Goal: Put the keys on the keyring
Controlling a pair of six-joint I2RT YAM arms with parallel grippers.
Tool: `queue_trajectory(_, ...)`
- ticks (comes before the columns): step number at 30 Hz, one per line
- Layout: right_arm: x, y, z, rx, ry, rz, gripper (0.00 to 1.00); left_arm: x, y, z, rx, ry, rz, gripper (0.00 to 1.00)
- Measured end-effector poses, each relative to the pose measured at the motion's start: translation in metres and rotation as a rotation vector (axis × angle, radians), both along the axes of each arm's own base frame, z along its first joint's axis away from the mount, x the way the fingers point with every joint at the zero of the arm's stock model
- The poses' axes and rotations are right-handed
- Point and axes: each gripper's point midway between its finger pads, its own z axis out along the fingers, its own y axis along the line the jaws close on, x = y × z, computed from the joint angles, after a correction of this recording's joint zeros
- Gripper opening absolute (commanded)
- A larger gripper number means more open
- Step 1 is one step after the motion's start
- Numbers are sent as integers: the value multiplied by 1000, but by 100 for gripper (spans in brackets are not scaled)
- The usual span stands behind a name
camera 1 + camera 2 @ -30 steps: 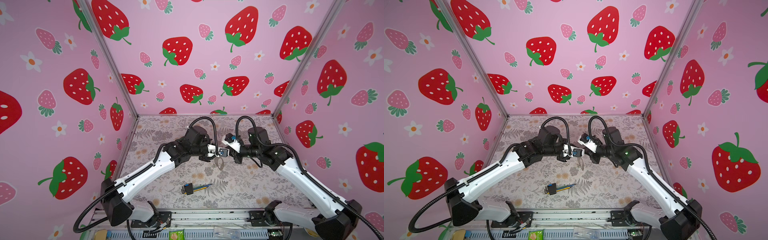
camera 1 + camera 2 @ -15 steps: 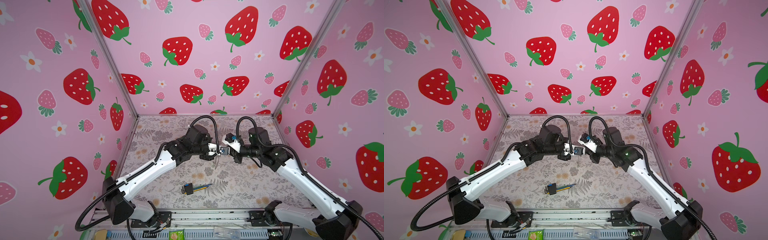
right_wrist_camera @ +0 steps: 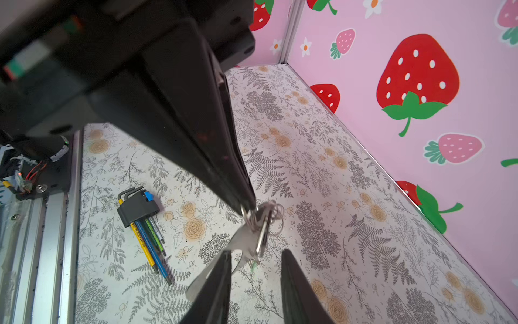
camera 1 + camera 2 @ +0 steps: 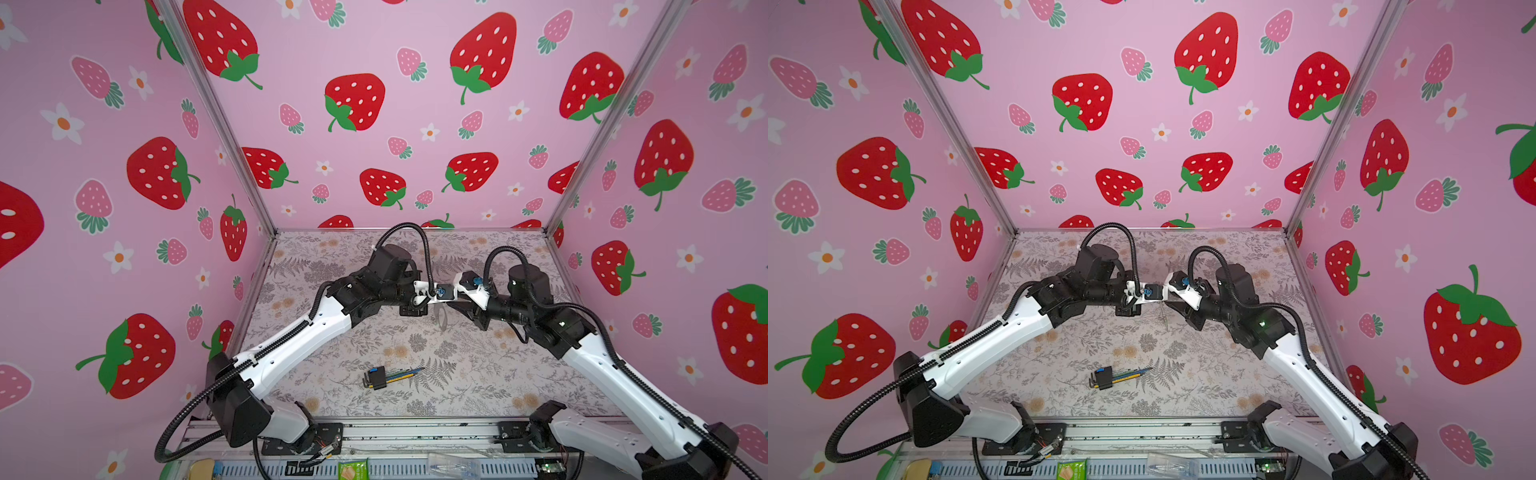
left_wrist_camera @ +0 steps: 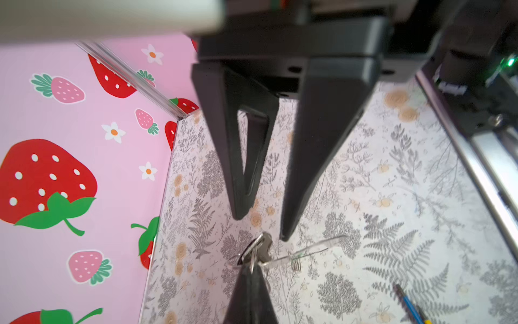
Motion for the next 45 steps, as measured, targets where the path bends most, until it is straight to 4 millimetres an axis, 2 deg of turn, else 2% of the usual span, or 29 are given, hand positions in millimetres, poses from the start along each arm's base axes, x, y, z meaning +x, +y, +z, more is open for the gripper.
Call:
queue_trajectory(5,1,-1,2,20,-12,-10,36,4,5,16,-104,55,6,0)
queue_trajectory(10,3,3,11,52,-38,-3,37,-1,2,29,-183,92,-20,0)
queue_trajectory(17,8,7,19,87,-52,-10,36,-7,-3,28,-248,156,-47,0)
queue_trajectory(27,11,8,26,120,-55,-22,14,-6,-4,34,-349,199,-77,0)
queue_trajectory(29,11,8,26,122,-54,-23,6,-5,-4,38,-368,201,-81,0)
queue_trajectory(32,12,8,28,126,-61,-25,1,-2,-3,45,-405,203,-87,0)
queue_trajectory(45,20,11,30,137,-83,-44,0,7,-1,51,-524,258,-62,0)
